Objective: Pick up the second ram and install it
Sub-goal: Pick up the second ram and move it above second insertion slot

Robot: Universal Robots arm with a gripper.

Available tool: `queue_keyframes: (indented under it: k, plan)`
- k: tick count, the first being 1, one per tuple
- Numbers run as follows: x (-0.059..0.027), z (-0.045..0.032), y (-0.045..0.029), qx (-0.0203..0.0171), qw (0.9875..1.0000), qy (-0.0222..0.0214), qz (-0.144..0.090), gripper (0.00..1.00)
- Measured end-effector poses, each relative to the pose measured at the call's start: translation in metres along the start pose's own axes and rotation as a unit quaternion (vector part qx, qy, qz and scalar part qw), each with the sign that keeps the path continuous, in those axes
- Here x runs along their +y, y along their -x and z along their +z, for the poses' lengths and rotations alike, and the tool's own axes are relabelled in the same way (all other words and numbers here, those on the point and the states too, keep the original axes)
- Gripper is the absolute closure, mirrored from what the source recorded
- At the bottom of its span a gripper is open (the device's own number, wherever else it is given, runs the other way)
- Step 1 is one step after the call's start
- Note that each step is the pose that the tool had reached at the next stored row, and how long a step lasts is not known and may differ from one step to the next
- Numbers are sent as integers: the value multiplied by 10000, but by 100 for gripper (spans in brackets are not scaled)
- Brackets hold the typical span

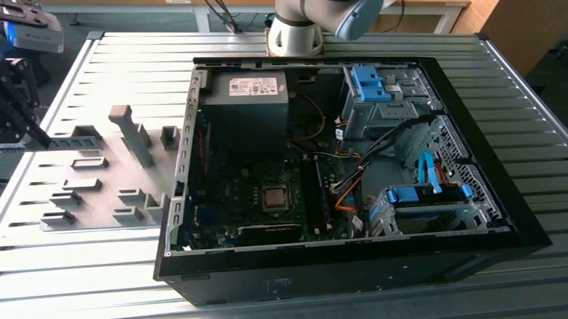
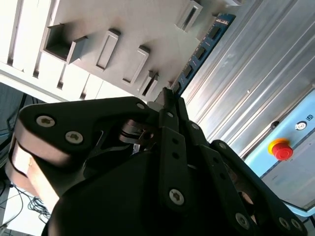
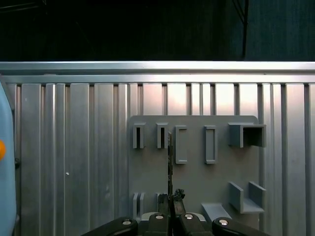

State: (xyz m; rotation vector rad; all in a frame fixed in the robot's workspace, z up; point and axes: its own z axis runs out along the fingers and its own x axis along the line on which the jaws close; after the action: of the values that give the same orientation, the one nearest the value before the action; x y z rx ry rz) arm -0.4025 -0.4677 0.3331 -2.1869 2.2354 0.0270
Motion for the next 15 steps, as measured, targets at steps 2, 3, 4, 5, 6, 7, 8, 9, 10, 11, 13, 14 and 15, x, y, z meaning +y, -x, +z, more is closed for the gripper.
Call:
queue_keyframes:
  k: [2,3,4,5,6,7,8,9,10,11,13,14,15]
  plan:
    - [0,-37,1,0,10000,0,0,86]
    - [0,-55,1,0,10000,0,0,86]
    - [0,-76,2,0,10000,0,0,86]
    - [0,-96,2,0,10000,1,0,86]
    - [0,-116,3,0,10000,0,0,86]
    - [1,-137,3,0,10000,0,0,86]
    - [0,-158,4,0,10000,0,0,86]
    - [1,-180,4,0,10000,0,0,86]
    - [1,-201,5,0,10000,0,0,86]
    - [1,-222,5,0,10000,0,0,86]
    - [0,-267,7,0,10000,0,0,86]
    - [0,-292,7,0,10000,0,0,86]
    - [1,-315,8,0,10000,0,0,86]
